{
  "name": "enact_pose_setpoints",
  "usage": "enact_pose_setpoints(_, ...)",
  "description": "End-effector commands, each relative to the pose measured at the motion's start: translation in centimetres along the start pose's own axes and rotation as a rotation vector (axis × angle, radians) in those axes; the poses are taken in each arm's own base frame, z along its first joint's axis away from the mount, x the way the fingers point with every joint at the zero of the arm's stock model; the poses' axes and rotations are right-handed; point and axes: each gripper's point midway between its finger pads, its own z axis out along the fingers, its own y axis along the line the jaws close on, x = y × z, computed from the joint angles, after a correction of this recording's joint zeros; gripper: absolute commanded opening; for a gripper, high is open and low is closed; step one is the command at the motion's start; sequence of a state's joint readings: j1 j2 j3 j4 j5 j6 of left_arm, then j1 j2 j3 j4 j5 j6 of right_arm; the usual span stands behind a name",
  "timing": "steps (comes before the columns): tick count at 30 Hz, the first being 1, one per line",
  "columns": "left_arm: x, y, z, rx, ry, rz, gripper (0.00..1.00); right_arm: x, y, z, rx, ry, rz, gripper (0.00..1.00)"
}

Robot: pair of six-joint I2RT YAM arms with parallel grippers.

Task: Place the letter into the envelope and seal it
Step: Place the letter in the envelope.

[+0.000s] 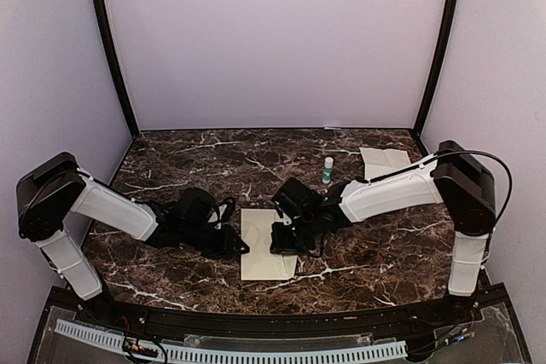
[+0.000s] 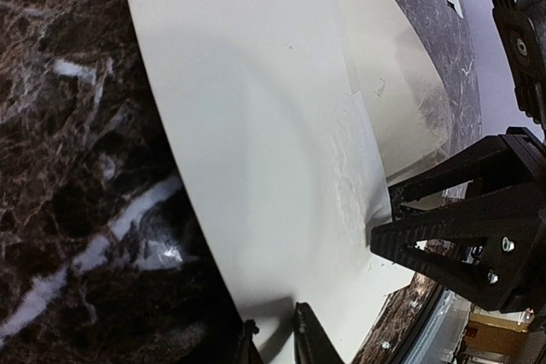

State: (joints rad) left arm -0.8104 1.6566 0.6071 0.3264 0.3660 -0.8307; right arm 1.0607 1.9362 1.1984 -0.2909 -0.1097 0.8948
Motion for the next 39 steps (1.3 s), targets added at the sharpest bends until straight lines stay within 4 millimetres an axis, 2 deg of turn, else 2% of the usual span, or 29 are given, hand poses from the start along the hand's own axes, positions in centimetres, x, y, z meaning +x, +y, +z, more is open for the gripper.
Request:
enact_pose_setpoints(1, 1.6, 1.1, 0.4, -0.059, 0.051, 0.003, 0.18, 0.3, 1.4, 0.1, -0.047, -0.007, -0.020, 0.23)
enact_pose_setpoints(5, 1.1, 0.9, -0.3, -0.080, 0.019, 0.014, 0.22, -0.2, 0.1, -1.1, 0.027, -0.044, -0.007, 0.26)
enact_pose_setpoints(12, 0.8, 1.3, -2.0, -0.130, -0.017, 0.026, 0.45, 0.4, -1.3, -2.8, 0.084, -0.054, 0.005, 0.34)
enact_pose_setpoints(16, 1.2, 1.4, -2.7, -0.136, -0.020, 0.024, 0.51, 1.2, -1.1, -3.0, 0.083, -0.047, 0.006, 0.37)
enact_pose_setpoints(22, 2.7, 0.8, -2.6, -0.108, 0.003, 0.013, 0.52, 2.1, 0.0, -2.5, 0.071, -0.036, 0.003, 0.38)
enact_pose_setpoints(27, 3.8, 0.0, -2.0, -0.083, 0.023, 0.011, 0.52, 2.2, -0.4, -2.3, 0.124, -0.053, 0.002, 0.40)
enact_pose_setpoints(33, 4.4, -0.5, -1.5, -0.071, 0.039, 0.016, 0.49, 2.3, -1.0, -2.2, 0.151, -0.056, 0.001, 0.46)
enact_pose_setpoints(39, 4.7, -0.9, -1.3, -0.056, 0.047, 0.019, 0.48, 2.5, -1.0, -1.4, 0.140, -0.046, 0.012, 0.47)
